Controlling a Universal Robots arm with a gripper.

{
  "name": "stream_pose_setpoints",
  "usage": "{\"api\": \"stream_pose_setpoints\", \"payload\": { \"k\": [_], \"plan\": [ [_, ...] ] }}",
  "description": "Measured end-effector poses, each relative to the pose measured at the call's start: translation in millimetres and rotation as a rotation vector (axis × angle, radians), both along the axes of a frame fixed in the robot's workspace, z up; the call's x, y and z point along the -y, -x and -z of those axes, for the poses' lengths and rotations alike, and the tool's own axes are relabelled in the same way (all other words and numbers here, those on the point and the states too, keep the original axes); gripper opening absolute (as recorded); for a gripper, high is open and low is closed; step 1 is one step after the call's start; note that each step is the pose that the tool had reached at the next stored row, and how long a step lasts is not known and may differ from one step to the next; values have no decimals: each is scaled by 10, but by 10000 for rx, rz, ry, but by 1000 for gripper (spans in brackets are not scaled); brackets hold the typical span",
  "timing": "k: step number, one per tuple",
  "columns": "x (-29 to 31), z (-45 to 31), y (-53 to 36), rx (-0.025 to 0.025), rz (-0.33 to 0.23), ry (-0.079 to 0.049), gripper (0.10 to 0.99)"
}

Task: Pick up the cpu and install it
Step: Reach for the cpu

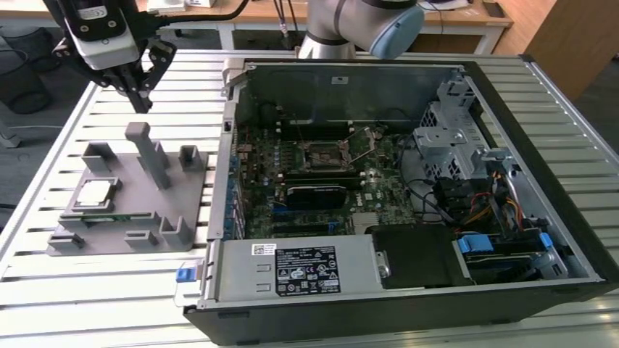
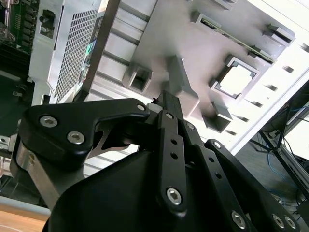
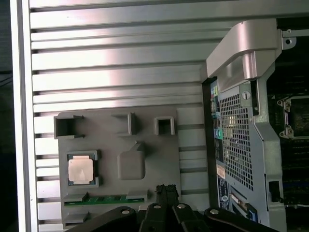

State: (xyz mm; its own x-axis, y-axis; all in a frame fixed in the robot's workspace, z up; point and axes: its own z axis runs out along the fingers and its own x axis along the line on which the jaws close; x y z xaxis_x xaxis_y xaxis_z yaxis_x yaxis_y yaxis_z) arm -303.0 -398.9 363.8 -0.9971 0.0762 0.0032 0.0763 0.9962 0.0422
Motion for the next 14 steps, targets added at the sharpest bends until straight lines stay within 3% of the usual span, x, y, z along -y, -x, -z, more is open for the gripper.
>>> {"api": "stream_pose_setpoints", "payload": {
  "k": [14],
  "plan": [
    [0,32,163,-59,0,0,106]
  ]
}}
